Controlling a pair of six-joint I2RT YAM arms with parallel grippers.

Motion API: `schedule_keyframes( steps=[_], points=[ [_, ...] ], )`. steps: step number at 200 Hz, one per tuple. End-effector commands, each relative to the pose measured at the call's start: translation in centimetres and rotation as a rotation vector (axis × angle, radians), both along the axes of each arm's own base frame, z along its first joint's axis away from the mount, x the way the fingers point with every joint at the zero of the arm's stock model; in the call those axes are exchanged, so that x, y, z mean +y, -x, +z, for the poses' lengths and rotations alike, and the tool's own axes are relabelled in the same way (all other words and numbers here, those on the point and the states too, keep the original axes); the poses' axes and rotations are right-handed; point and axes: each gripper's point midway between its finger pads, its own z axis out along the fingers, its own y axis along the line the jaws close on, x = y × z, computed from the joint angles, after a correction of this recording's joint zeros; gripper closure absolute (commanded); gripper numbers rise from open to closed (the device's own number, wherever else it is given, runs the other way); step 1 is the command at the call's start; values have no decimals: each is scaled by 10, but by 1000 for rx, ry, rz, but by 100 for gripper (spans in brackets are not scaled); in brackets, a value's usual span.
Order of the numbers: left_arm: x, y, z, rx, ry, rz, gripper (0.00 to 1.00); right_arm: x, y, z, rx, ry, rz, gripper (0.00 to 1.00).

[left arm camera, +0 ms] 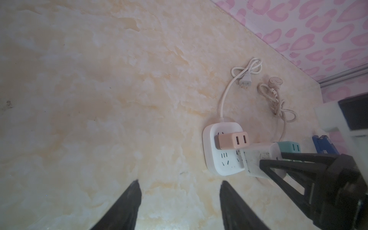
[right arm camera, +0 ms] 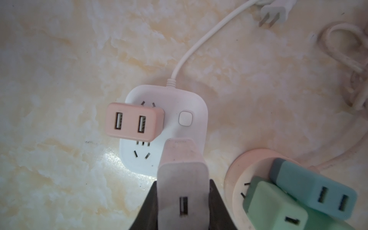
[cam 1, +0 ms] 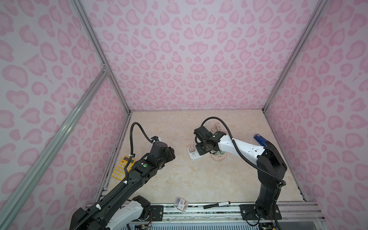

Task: Insert the plug
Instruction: 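Lower the white charger with the right gripper into the white square strip's socket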

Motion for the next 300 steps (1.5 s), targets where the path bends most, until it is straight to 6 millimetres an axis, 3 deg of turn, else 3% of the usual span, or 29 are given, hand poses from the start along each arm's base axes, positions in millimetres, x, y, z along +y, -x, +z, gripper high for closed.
schedule_keyframes(
  steps=[1,113,151,165,213,254,300],
  points=[
    [-1,-2,3,-22,14,5,34,-6,7,-15,42,46,10,100],
    [-3,-6,-1,-20,10,1,34,-10,11,-29,98,118,21,100],
    [-4,-7,-6,-7,8,1,34,-19,28,-68,151,156,-33,100],
    [-5,-8,-5,-9,9,-1,34,-21,32,-73,141,171,-47,100],
    [-13,-13,-5,5,18,-23,34,-19,24,-57,109,186,-69,100],
    [-16,-13,-2,0,30,-35,33,-32,11,-35,50,203,-163,100],
    [-16,-11,-3,3,24,-44,33,-25,12,-27,52,132,-244,100]
  ],
)
